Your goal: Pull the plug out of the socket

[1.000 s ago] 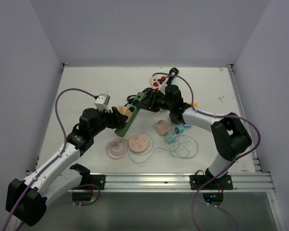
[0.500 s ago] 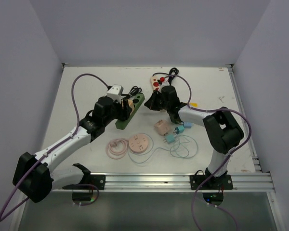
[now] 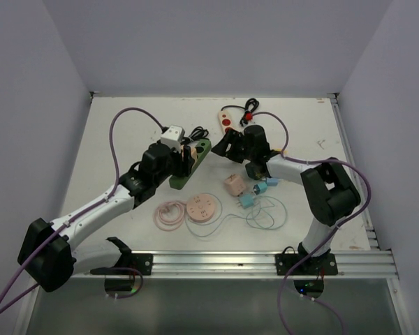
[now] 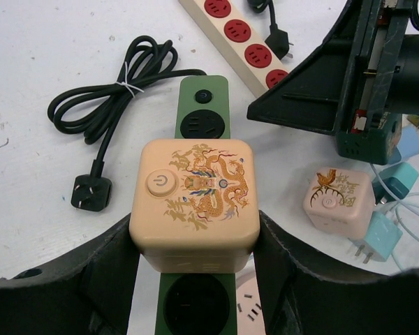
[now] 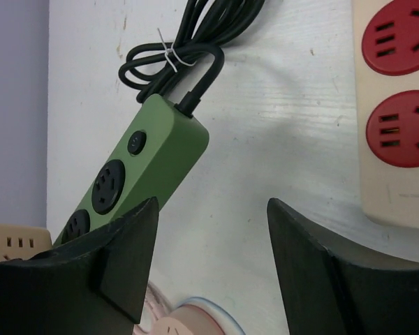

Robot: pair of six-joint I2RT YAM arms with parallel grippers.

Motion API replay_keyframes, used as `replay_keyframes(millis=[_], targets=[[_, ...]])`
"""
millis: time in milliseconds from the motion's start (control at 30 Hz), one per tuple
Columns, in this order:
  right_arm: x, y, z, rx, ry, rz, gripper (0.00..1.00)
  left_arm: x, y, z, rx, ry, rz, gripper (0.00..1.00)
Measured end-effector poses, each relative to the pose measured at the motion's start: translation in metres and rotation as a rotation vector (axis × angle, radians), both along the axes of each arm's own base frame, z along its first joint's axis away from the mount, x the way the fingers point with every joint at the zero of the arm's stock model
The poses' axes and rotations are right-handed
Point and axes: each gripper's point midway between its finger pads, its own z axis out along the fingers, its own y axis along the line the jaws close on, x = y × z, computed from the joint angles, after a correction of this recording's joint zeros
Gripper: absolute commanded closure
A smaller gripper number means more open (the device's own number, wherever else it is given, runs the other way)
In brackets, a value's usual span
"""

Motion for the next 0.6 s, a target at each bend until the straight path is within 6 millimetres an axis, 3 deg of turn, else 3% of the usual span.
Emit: replay_keyframes(millis=[100,233,600], targets=[[-0.003,-0.004,0.0,0.055,0.035,-0.025,0.1,0.0,0.001,0.001,-0.002,-0.003,0.004,1.0],[-0.013,0.003,-0.002,0.135,0.093,-0.03,0.08,0.0,0.001,0.006,-0.019,-0.011,0.014,1.0],[-0.015,0.033,0.023,0.281,0.085,-0.008,0.08,-0.006,0.005,0.015,-0.064,-0.032,0.031,1.0]])
